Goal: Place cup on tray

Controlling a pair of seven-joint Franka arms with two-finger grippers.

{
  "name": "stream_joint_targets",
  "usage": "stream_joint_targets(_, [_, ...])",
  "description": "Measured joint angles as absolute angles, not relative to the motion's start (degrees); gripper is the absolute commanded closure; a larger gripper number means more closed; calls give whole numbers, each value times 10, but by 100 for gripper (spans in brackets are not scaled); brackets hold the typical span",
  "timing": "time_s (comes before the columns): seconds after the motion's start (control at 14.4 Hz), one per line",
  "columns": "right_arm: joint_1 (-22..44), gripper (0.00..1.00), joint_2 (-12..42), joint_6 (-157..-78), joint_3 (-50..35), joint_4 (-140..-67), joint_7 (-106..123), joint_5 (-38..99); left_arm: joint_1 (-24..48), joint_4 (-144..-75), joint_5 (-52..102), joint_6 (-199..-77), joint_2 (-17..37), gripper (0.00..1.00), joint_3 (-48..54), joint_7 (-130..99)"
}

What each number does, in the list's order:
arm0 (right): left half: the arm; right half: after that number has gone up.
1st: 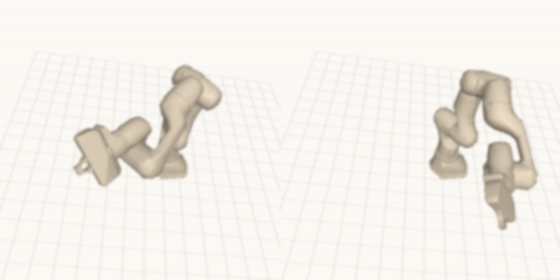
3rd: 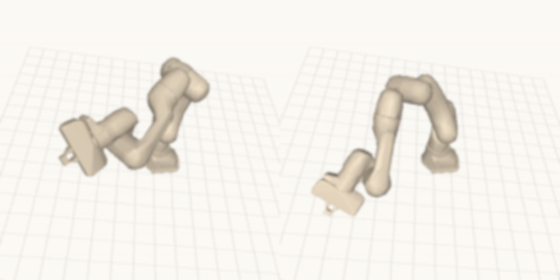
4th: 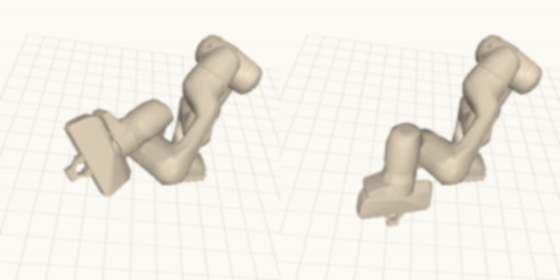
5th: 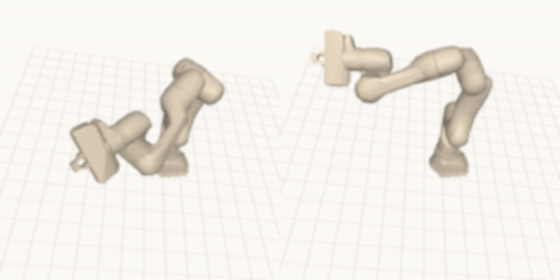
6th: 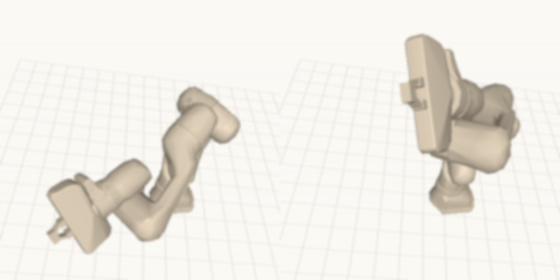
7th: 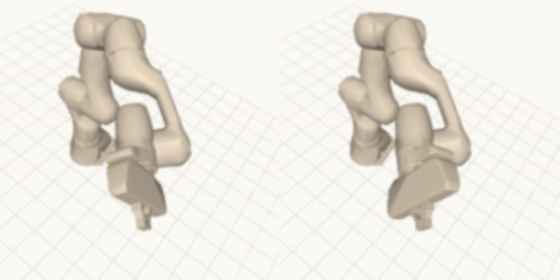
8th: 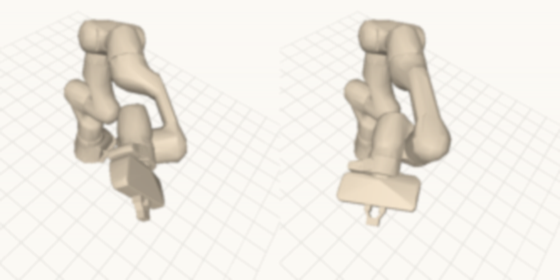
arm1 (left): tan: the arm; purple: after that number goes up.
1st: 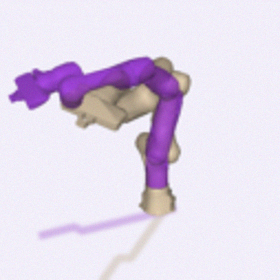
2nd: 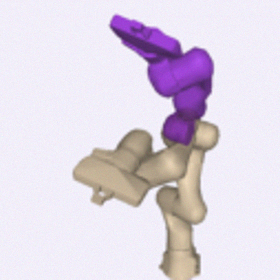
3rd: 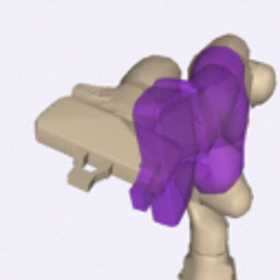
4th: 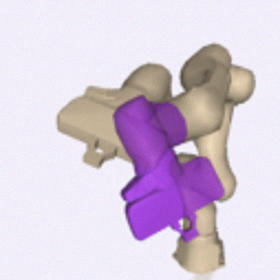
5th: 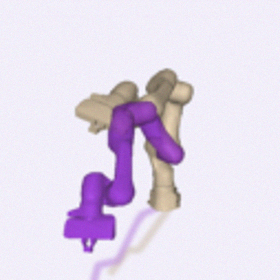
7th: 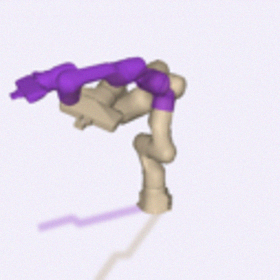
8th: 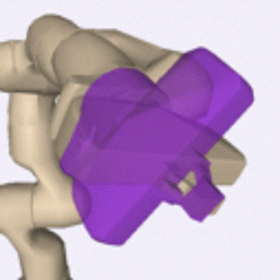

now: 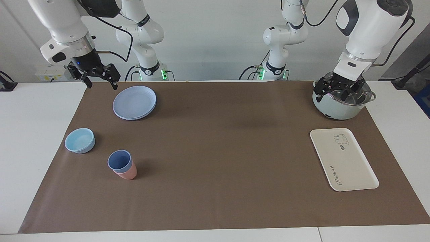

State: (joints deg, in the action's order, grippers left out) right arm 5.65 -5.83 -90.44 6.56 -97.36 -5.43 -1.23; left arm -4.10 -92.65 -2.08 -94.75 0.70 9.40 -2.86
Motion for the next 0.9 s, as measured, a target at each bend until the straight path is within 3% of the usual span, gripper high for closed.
stream_joint_targets(0.56, [57,0,-58,-913,65,-973,-54,-12,-41,-926,-21,-947,7,0,94,-29])
stream_joint_targets(0.9, [46,0,-49,-990,66,-980,86,8,-41,-926,-21,-947,7,0,94,-29])
